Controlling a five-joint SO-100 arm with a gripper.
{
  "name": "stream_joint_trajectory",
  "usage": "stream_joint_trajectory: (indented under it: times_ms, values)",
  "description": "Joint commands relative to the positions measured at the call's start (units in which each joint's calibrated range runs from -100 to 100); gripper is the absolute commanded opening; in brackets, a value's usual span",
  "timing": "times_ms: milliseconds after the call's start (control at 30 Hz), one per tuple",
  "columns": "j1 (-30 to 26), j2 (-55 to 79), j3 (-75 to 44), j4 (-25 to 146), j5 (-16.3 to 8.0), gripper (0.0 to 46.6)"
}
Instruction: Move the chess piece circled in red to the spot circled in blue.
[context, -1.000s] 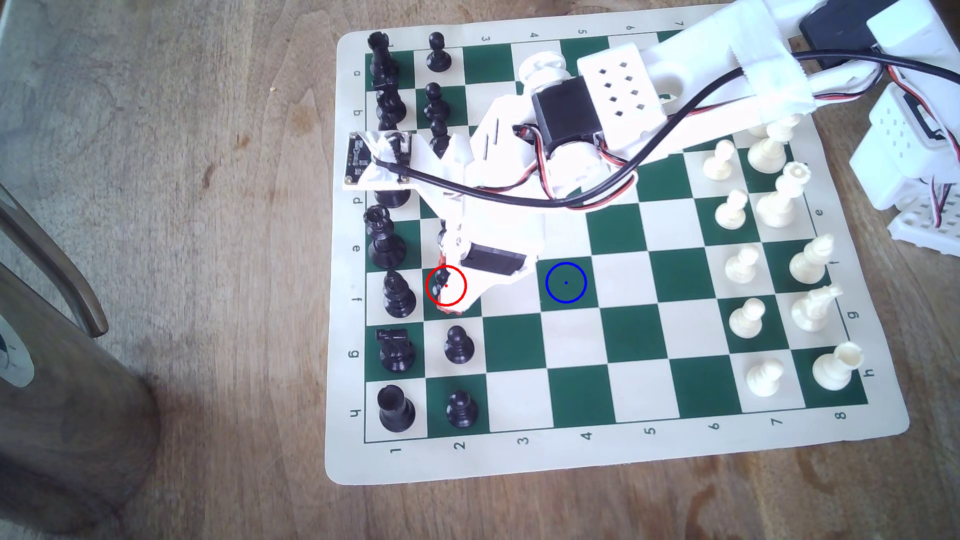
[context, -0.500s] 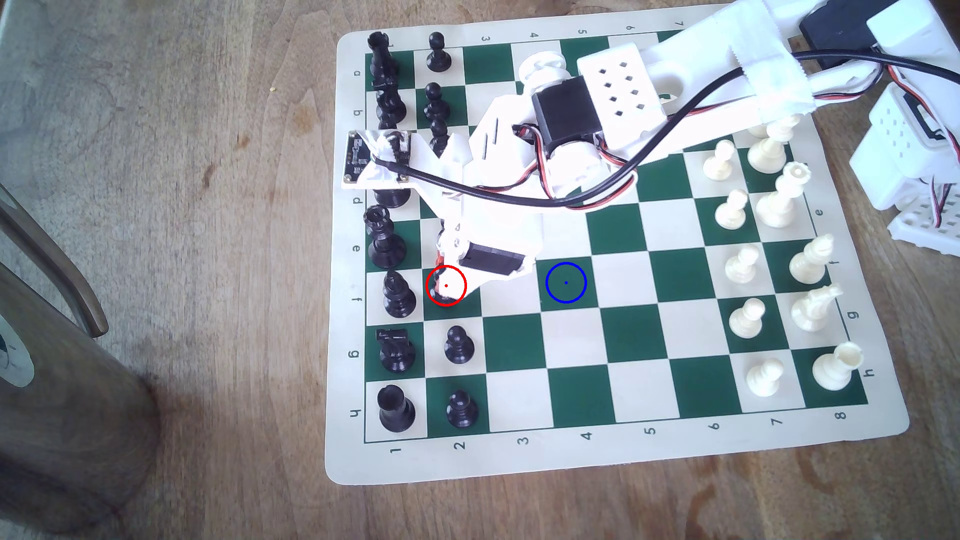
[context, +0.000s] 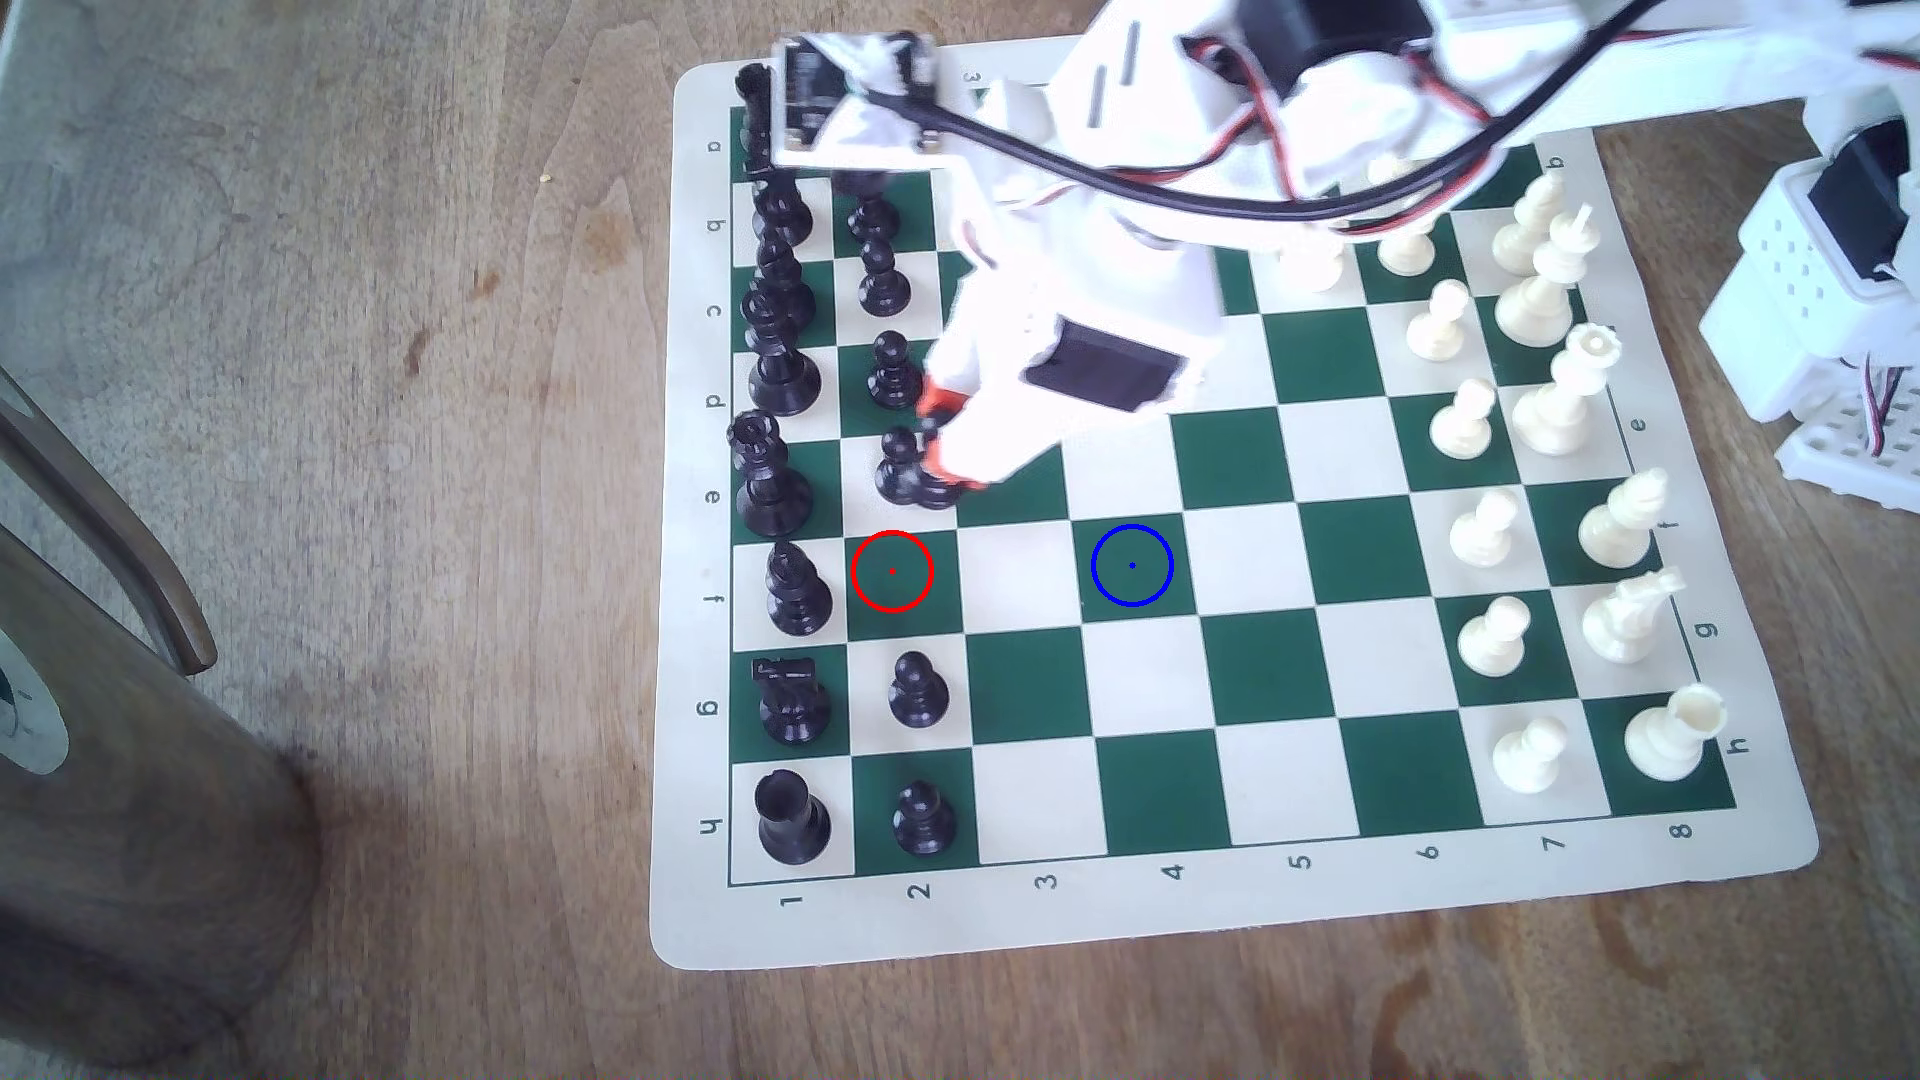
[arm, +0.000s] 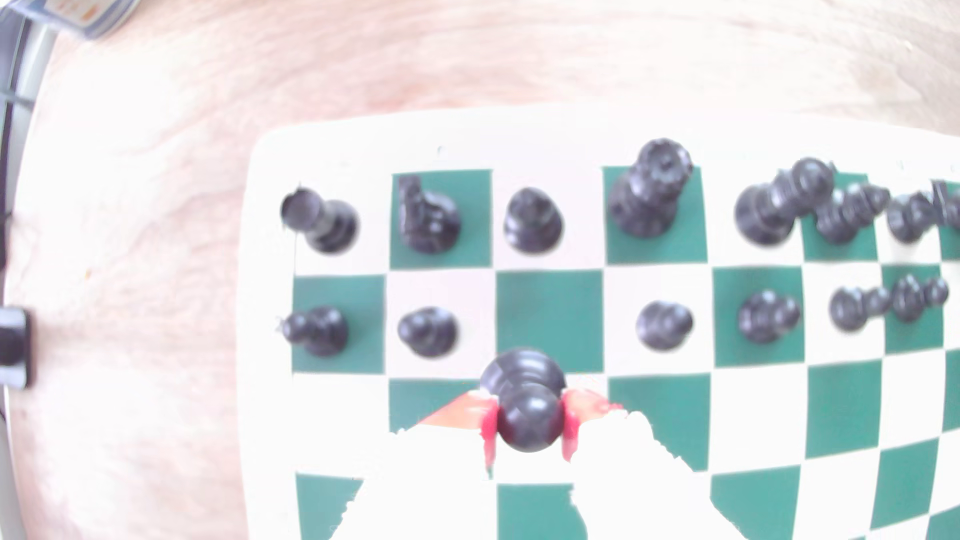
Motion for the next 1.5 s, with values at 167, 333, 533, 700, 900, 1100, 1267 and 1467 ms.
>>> stream_joint_trajectory:
  times_ms: [167, 333, 533, 700, 900, 1100, 1267, 1467]
  values:
    - [1.19, -14.82, 27.12, -12.17, 0.34, 0.2]
    - [0.49, -13.29, 36.10, -18.32, -0.10, 0.2]
    - [-1.47, -9.81, 39.91, -23.56, -0.98, 0.2]
    - [-2.33, -7.86, 39.36, -23.89, -1.12, 0.2]
    - [-2.10, -6.92, 39.27, -24.13, -0.39, 8.1]
    - [-1.63, -8.37, 41.90, -27.82, 0.44, 18.0]
    - [-1.23, -11.17, 41.54, -25.61, 1.61, 18.6]
    - [-0.37, -19.23, 39.91, -19.79, 2.83, 19.2]
